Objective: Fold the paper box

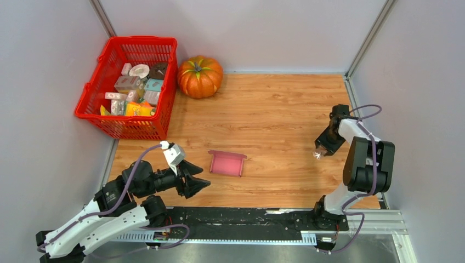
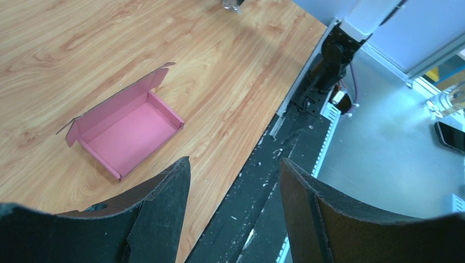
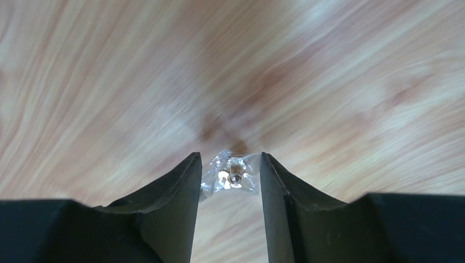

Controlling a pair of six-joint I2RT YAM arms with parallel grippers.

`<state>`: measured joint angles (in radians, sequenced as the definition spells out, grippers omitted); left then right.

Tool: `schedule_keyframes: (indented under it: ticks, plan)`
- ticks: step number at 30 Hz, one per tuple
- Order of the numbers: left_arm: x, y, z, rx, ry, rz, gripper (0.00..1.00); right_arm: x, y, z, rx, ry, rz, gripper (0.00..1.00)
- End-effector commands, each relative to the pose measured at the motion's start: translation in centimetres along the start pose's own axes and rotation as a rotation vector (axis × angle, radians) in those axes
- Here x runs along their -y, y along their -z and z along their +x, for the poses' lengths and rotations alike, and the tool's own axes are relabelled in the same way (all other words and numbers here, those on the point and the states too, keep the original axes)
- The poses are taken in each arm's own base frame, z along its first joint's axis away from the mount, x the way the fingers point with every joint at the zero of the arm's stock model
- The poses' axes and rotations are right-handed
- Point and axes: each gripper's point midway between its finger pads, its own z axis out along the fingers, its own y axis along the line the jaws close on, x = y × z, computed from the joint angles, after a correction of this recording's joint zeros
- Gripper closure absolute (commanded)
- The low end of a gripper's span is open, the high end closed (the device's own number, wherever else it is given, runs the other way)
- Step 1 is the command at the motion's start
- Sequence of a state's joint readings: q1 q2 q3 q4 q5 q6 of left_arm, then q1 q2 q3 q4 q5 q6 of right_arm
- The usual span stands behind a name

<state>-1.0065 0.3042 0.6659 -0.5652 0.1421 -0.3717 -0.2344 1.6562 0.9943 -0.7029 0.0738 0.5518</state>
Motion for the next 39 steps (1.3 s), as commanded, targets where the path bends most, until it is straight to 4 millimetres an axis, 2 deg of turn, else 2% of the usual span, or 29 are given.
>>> schedule_keyframes:
  ticks: [1, 3, 4, 5, 7, 8, 10, 11, 13, 14, 16, 17, 18, 20, 24, 26, 28, 30, 31, 32, 33, 34, 37, 38, 39]
  plan:
    - [-1.6, -0.2, -1.6, 0.032, -0.001, -0.107, 0.32, -3.7, 4.0, 1.7, 0.056, 0.122, -0.121, 0.55]
    - [-2.0, -0.3, -1.7, 0.023, 0.020, -0.141, 0.32, -5.4, 5.0, 3.3, 0.051, 0.171, -0.174, 0.55]
    - [-3.5, -0.2, -2.0, 0.042, 0.033, -0.228, 0.33, -5.8, 5.8, 3.8, 0.068, 0.188, -0.199, 0.55]
    - [-4.2, 0.0, -1.7, 0.034, 0.046, -0.270, 0.33, -7.0, 6.5, 5.3, 0.071, 0.242, -0.230, 0.56]
    - [-6.0, 0.4, -1.9, 0.063, 0.089, -0.382, 0.33, -8.2, 8.0, 6.9, 0.102, 0.283, -0.294, 0.56]
    - [-6.8, 0.7, -1.5, 0.057, 0.100, -0.430, 0.33, -9.4, 8.8, 9.0, 0.099, 0.350, -0.335, 0.57]
    - [-8.9, 1.6, -0.6, 0.060, 0.145, -0.560, 0.33, -11.0, 10.6, 11.3, 0.126, 0.389, -0.419, 0.58]
    - [-9.5, 1.9, -0.3, 0.056, 0.155, -0.598, 0.33, -12.2, 11.6, 14.1, 0.144, 0.476, -0.460, 0.59]
    - [-10.6, 2.5, 0.3, 0.062, 0.182, -0.672, 0.34, -14.2, 14.0, 16.8, 0.200, 0.536, -0.563, 0.59]
    - [-11.0, 3.0, 0.8, 0.048, 0.188, -0.700, 0.34, -15.2, 15.4, 20.0, 0.231, 0.620, -0.616, 0.59]
    - [-11.6, 3.6, 1.5, 0.045, 0.216, -0.750, 0.34, -16.8, 17.4, 22.4, 0.290, 0.680, -0.688, 0.59]
    - [-11.8, 4.0, 1.7, 0.047, 0.226, -0.766, 0.34, -17.6, 18.9, 24.5, 0.323, 0.723, -0.733, 0.58]
    - [-12.0, 4.2, 1.9, 0.057, 0.250, -0.782, 0.34, -18.2, 18.6, 25.8, 0.327, 0.753, -0.733, 0.58]
    - [-12.5, 4.9, 2.5, 0.064, 0.263, -0.817, 0.35, -20.3, 20.0, 28.4, 0.360, 0.796, -0.809, 0.58]
    - [-12.9, 5.6, 3.1, 0.079, 0.315, -0.852, 0.35, -24.0, 20.8, 30.7, 0.435, 0.889, -0.819, 0.58]
    - [-12.7, 5.6, 3.2, 0.069, 0.331, -0.845, 0.36, -24.1, 20.4, 29.9, 0.475, 0.892, -0.769, 0.57]
    - [-12.3, 5.3, 3.5, 0.057, 0.352, -0.827, 0.36, -23.0, 18.8, 29.6, 0.486, 0.950, -0.704, 0.53]
    - [-12.4, 5.2, 4.1, 0.044, 0.368, -0.833, 0.37, -21.8, 17.4, 30.5, 0.447, 1.022, -0.709, 0.39]
    - [-12.4, 5.1, 4.2, 0.044, 0.371, -0.832, 0.37, -20.6, 15.7, 31.0, 0.432, 1.094, -0.701, 0.33]
    - [-12.5, 4.9, 4.4, 0.039, 0.367, -0.833, 0.37, -19.8, 15.3, 32.5, 0.365, 1.159, -0.740, 0.27]
    - [-12.4, 4.9, 4.4, 0.040, 0.366, -0.830, 0.37, -19.1, 15.0, 32.6, 0.357, 1.192, -0.740, 0.24]
    - [-12.4, 4.8, 4.3, 0.040, 0.365, -0.827, 0.37, -17.7, 13.6, 32.5, 0.350, 1.235, -0.705, 0.21]
    - [-12.6, 4.7, 4.4, 0.029, 0.357, -0.845, 0.37, -15.8, 13.4, 32.8, 0.358, 1.286, -0.706, 0.17]
    - [-12.7, 4.5, 4.5, 0.021, 0.353, -0.847, 0.37, -14.4, 12.6, 33.2, 0.354, 1.312, -0.701, 0.12]
    - [-12.7, 4.4, 4.5, 0.019, 0.353, -0.849, 0.37, -14.5, 13.7, 33.4, 0.360, 1.293, -0.762, 0.10]
